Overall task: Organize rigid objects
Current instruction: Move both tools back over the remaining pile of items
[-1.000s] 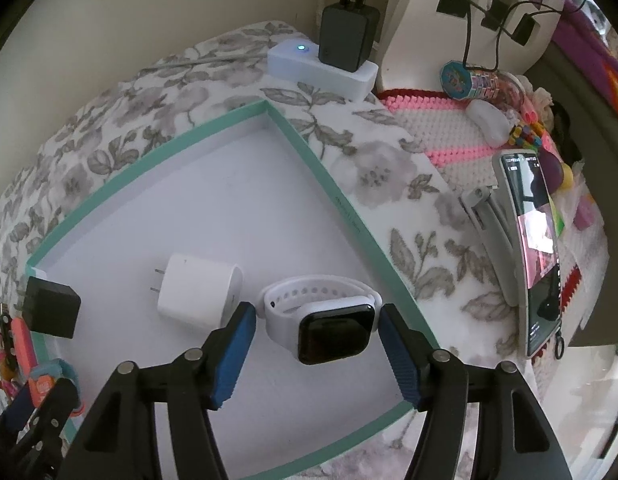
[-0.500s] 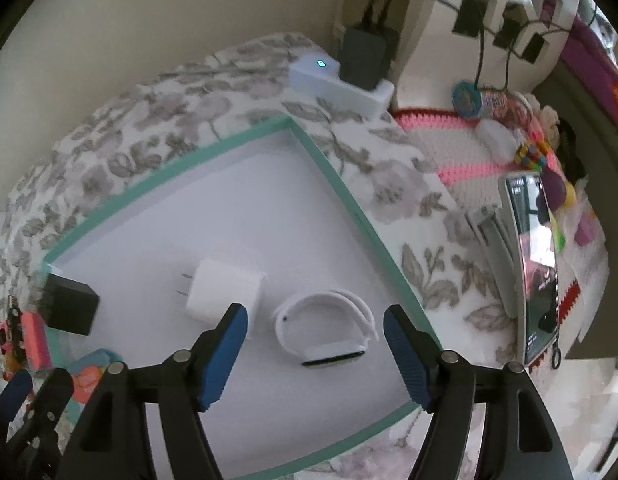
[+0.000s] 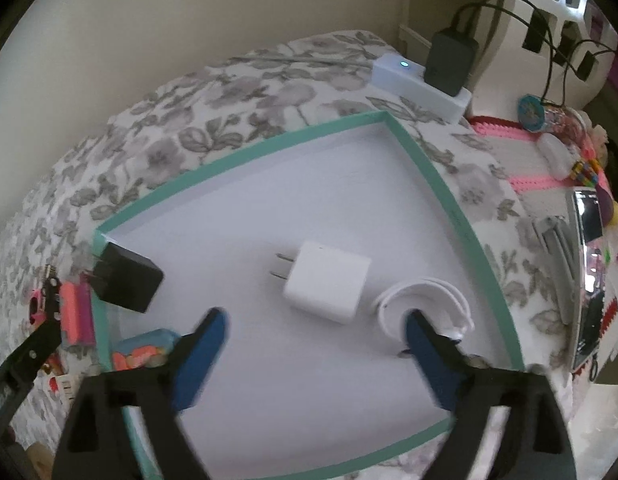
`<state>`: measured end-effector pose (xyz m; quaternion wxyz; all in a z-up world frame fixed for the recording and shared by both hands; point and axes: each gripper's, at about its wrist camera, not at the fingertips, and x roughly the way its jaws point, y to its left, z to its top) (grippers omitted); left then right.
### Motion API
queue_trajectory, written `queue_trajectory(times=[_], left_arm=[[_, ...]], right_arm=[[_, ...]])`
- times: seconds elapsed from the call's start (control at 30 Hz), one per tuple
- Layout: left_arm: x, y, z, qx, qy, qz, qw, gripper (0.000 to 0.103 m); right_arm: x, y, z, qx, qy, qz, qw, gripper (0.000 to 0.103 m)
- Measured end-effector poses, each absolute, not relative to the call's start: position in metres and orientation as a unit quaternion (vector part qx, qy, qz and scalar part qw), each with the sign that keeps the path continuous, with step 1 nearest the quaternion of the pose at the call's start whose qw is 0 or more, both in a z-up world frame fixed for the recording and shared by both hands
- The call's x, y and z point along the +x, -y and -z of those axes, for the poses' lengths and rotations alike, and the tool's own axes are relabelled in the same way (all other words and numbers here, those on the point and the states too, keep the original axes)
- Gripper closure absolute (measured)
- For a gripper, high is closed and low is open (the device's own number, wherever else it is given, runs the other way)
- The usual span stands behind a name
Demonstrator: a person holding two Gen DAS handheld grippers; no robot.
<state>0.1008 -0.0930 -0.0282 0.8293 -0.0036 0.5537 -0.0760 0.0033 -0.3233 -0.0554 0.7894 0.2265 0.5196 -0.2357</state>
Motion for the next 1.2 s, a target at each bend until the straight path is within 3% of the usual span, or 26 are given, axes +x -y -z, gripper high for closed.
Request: queue_trajectory(times=[0.17, 0.7, 1.2], left_arm=[[0.106, 0.076, 0.025, -0.027, -0.548, 0.063, 0.833, 0.005], [0.124, -0.014, -0.001, -0.049, -0.54, -0.003, 0.84, 0.005], [0.131, -0.044, 0.057, -0.062, -0.608, -0.04, 0.791, 0.005]], right_arm=[[0.006, 0.318, 0.051, 0.23, -0.507, 0.222, 0.801, 0.0], [0.034, 0.244, 0.006, 0.222, -0.466, 0.085, 0.852, 0.0], [0.059, 0.144, 0.033, 0.162, -0.522, -0.02, 0.837, 0.0]])
